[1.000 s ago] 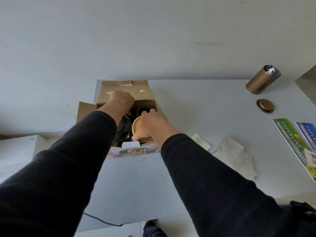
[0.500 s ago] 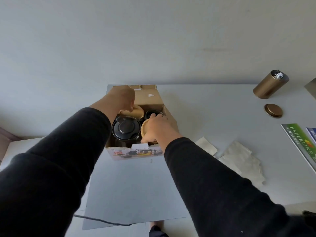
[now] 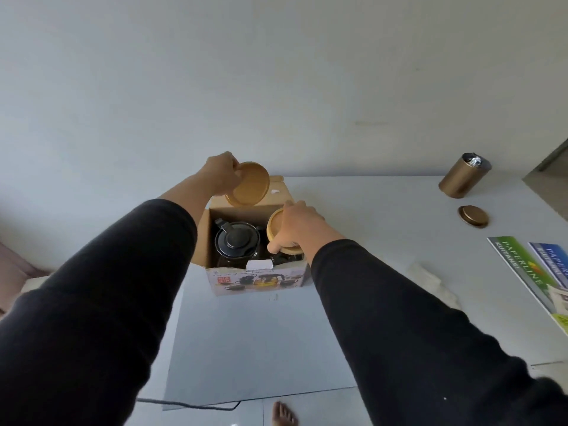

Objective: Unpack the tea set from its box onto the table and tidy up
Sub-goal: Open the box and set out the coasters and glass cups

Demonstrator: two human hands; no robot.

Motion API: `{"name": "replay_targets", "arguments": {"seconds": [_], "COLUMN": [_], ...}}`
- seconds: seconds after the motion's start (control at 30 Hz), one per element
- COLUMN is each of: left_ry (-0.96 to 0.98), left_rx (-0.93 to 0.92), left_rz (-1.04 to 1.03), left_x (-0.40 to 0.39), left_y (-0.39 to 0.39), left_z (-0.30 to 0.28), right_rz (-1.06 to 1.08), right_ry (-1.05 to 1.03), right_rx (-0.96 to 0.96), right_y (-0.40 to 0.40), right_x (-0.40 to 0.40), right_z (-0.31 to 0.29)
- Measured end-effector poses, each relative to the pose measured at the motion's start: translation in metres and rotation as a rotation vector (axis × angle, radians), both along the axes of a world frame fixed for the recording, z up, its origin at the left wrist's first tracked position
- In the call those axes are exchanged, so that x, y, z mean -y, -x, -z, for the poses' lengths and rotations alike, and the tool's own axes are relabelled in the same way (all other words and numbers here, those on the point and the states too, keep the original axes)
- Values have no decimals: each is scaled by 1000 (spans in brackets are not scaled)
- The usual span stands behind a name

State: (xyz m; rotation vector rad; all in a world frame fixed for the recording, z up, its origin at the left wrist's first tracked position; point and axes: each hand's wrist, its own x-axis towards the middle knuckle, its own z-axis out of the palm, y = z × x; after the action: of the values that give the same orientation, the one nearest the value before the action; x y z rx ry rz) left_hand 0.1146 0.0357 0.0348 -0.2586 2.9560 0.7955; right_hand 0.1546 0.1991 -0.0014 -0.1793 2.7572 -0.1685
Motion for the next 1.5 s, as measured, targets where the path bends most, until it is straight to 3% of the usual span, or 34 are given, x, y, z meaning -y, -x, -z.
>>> {"name": "replay_targets", "arguments": {"seconds": [0.1, 0.3, 0.73, 1.13, 1.5], "left_ry": [-182, -356, -484, -453, -303], "left_rx": [8, 1, 189, 265, 197], "left_rz": [-80, -86, -192, -310, -299], "left_x": [-21, -75, -254, -343, -361], "left_y": [-7, 6, 146, 245, 283], "left_z": [-6, -5, 86, 179, 200], "right_rz": [37, 149, 222, 146, 73], "right_ry": [2, 18, -74, -87, -26], "right_rx": [-15, -52, 29, 127, 97], "right_y": [-5, 4, 164, 289, 340], "right_x": [-19, -79, -259, -347, -359], "right_z": [-13, -22, 28, 110, 144]}}
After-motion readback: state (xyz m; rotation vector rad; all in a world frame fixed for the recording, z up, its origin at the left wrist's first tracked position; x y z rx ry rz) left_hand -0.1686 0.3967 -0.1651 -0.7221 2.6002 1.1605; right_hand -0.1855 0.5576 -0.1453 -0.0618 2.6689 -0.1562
